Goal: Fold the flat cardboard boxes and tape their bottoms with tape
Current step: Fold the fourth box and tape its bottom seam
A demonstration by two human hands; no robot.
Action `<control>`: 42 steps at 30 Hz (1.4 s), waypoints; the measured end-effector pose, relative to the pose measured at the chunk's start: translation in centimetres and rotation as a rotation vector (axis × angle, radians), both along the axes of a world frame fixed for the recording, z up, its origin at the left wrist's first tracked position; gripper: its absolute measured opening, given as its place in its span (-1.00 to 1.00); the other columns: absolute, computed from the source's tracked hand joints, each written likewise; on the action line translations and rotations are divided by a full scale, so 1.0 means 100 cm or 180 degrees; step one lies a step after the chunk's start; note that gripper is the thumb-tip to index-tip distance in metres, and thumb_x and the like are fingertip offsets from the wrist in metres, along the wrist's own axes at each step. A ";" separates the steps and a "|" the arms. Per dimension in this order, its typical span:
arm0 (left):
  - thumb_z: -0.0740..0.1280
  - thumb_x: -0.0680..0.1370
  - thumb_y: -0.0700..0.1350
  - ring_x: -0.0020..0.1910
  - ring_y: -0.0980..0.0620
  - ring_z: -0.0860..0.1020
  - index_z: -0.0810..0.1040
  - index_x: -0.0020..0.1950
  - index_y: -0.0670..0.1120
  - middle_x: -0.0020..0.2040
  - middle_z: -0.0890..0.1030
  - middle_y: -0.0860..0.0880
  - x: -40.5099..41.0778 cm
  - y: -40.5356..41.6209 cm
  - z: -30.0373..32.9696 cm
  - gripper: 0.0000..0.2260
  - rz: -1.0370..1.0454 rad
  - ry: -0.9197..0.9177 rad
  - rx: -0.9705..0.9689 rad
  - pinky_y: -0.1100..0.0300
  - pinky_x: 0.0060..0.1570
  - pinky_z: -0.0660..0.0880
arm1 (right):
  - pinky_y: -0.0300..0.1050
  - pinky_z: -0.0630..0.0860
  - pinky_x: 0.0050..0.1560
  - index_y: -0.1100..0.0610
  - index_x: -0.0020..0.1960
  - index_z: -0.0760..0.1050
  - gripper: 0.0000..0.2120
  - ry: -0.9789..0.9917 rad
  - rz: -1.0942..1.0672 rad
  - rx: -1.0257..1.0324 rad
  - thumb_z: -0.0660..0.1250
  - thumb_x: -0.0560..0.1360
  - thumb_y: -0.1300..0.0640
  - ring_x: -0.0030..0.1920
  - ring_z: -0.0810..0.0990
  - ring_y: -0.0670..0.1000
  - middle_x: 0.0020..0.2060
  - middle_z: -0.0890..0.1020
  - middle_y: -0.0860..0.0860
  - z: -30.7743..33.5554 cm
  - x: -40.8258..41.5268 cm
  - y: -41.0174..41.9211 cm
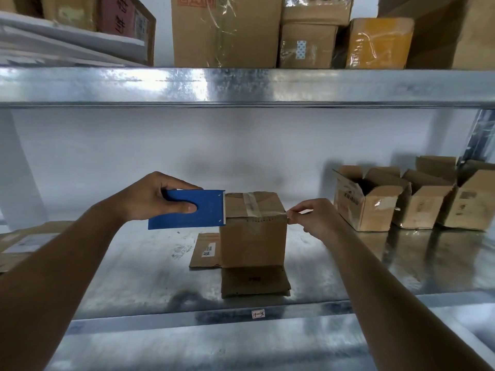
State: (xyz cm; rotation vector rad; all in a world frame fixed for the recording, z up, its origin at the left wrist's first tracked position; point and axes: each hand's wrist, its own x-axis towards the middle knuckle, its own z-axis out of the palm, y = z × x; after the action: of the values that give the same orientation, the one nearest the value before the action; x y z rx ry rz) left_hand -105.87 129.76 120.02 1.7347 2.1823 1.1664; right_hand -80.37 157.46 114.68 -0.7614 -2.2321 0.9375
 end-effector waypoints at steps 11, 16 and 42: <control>0.54 0.49 -0.10 0.14 0.02 0.70 0.67 0.32 0.06 0.15 0.73 0.09 -0.002 -0.002 -0.008 -0.60 0.0048 -0.0026 -0.0003 -0.10 0.17 0.64 | 0.06 0.65 0.10 -0.02 0.43 0.51 -0.57 -0.0689 -0.0242 -0.0246 0.32 0.63 -0.18 0.08 0.62 0.09 0.20 0.62 0.05 -0.017 -0.009 0.001; 0.54 0.49 -0.10 0.16 0.03 0.69 0.67 0.33 0.03 0.16 0.73 0.08 -0.002 -0.001 -0.013 -0.60 0.0039 -0.0102 0.0078 -0.10 0.19 0.63 | -0.08 0.63 0.05 -0.03 0.24 0.60 -0.80 0.0861 -0.0635 0.1277 0.36 0.64 0.12 0.04 0.64 -0.03 0.17 0.64 -0.02 -0.029 -0.021 -0.007; 0.51 0.52 -0.16 0.16 0.04 0.69 0.64 0.34 0.03 0.16 0.73 0.09 -0.009 -0.003 -0.034 -0.61 -0.0046 -0.0335 0.0255 0.08 0.15 0.65 | 0.18 0.49 0.41 -0.05 0.25 0.68 -0.64 0.0739 0.0209 0.1753 0.23 0.62 -0.15 0.41 0.55 0.11 0.27 0.66 -0.06 -0.068 -0.078 -0.049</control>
State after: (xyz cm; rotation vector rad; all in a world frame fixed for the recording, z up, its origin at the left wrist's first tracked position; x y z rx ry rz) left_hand -106.72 129.45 116.58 1.6748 2.0866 1.3272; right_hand -88.12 152.61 107.87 -0.3109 -2.1622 0.3753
